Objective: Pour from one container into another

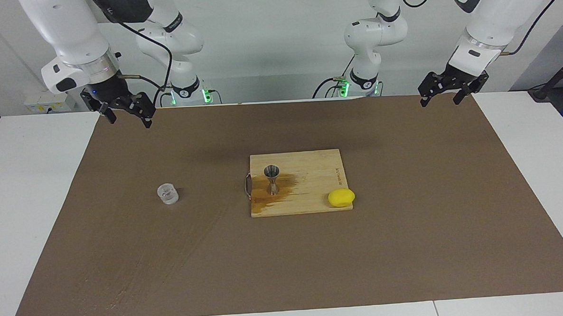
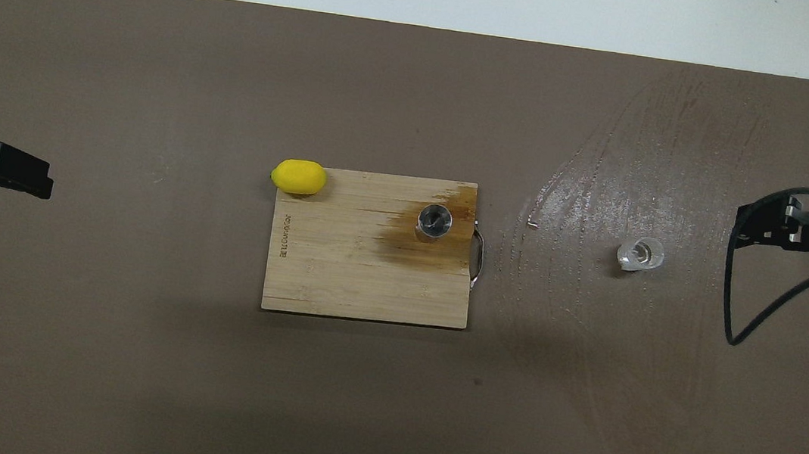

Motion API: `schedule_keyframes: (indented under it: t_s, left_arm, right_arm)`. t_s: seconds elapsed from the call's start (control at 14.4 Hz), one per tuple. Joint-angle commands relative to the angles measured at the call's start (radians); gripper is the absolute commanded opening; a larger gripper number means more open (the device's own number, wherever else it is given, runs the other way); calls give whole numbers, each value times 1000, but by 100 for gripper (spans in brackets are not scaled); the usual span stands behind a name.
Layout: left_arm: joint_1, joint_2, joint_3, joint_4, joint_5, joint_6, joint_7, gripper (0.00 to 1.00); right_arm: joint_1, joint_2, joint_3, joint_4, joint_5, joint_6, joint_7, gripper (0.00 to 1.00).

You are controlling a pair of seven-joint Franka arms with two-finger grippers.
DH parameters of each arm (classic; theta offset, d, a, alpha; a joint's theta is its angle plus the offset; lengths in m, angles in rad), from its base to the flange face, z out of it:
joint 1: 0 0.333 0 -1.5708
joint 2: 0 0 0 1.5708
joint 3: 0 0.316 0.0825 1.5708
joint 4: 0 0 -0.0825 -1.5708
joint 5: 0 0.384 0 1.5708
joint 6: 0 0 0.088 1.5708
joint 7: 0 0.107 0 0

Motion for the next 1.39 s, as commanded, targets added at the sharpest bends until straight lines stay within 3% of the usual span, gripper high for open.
schedule_keyframes:
  t_s: [0.0,1.32]
  left_arm:
    - [4,-4,-1,-1,4,-10,3,100]
    - [4,-4,-1,-1,4,-10,3,100]
  right_arm:
    - [-2,-17,4,-9,16,-16,-23,100]
    - [-2,-23,4,-20,16,36,-44,100]
